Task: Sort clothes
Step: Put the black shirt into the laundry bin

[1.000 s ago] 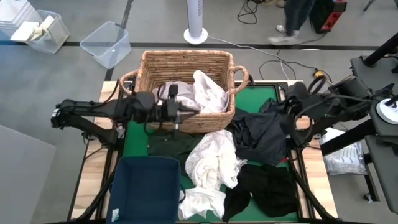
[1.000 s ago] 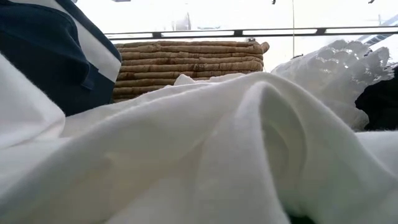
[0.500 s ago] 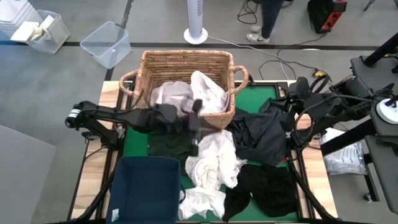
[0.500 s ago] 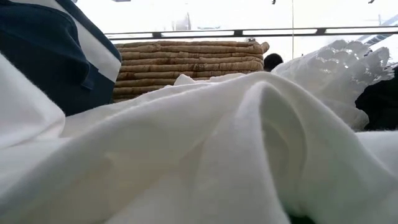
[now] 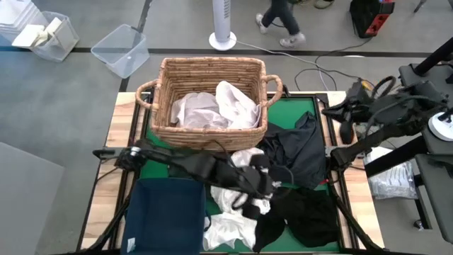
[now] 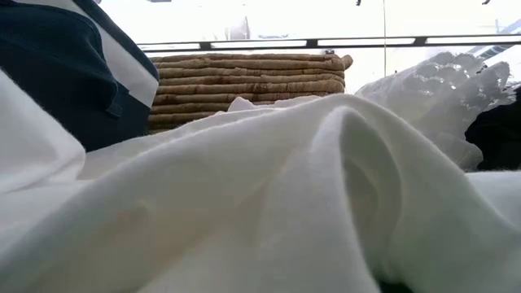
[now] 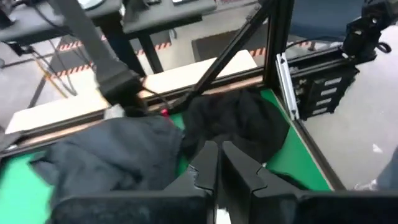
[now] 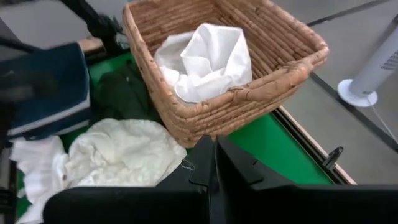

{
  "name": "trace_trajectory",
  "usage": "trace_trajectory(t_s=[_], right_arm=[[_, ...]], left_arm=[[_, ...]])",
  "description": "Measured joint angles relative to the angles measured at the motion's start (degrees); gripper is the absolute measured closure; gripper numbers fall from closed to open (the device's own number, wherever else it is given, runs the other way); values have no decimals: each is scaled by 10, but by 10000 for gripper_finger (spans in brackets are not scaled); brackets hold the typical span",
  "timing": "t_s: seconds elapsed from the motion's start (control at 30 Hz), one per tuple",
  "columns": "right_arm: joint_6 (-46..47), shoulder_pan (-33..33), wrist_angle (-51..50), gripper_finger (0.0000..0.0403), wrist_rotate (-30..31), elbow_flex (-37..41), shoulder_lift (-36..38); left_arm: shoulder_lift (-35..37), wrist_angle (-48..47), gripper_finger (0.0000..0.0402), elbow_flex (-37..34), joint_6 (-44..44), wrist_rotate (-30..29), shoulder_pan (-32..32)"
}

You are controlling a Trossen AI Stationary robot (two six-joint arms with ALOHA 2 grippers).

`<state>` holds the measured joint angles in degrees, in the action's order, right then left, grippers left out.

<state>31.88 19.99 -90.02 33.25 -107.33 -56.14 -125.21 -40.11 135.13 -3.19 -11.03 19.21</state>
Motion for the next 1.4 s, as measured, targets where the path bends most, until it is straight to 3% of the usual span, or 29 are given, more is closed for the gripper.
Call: trace_trajectory(t_s=[0.13,0.27,0.47,0.67,0.8,1.0,1.27,1.4], right_arm=[[3,0,13,390,3,2,26],[0,0,22,390,4,8,46],[-3,0,23,390,8,27,51],[-3,0,23,390,8,45,50],[-2,0,23,390,8,58,46],[4,0,24,390,8,65,46],[8,0,25,390,12,65,46],[13,0,24,390,12,65,46]], left_arm=[[2,113,401,-92,48,4,8],[-4,116,401,-112,79,-5,14],[-56,135,401,-98,77,-4,19],[-143,146,402,1,70,-4,19],[-157,225,393,-40,81,-3,19],[-160,228,343,-42,108,0,18],[-162,230,226,-58,92,-5,17],[-162,236,185,-75,76,-21,15]])
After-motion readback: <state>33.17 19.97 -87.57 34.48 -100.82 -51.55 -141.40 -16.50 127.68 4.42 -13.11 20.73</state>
